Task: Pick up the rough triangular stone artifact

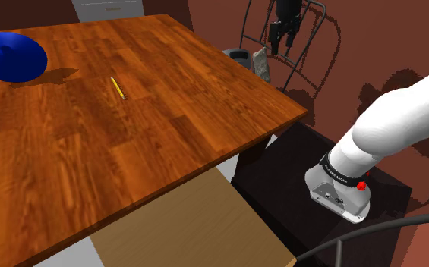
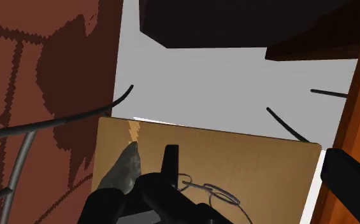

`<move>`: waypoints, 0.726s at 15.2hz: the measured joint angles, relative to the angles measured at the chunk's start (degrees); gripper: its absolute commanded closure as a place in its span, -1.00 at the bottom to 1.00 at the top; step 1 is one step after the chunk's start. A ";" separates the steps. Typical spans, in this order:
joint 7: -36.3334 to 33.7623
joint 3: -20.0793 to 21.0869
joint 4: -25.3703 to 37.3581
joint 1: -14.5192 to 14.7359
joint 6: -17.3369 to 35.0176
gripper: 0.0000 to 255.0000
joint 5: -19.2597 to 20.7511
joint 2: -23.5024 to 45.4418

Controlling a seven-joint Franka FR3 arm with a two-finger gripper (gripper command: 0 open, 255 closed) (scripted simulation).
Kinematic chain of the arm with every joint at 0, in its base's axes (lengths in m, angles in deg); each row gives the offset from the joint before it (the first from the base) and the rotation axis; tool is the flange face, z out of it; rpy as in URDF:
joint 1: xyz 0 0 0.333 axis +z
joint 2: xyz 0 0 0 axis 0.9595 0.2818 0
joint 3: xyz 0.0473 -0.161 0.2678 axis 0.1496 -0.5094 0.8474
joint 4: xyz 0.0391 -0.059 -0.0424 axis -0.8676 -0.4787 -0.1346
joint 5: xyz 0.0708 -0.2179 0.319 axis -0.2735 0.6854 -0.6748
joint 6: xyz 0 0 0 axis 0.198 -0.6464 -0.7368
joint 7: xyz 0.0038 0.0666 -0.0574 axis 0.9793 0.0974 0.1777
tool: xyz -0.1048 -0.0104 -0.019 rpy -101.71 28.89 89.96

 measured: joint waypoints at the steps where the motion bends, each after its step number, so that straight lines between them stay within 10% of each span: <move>1: -0.29 -0.37 1.63 -0.30 0.71 -1.00 -0.04 2.31; 11: -0.80 -5.11 15.48 -4.09 7.19 -1.00 -1.42 22.13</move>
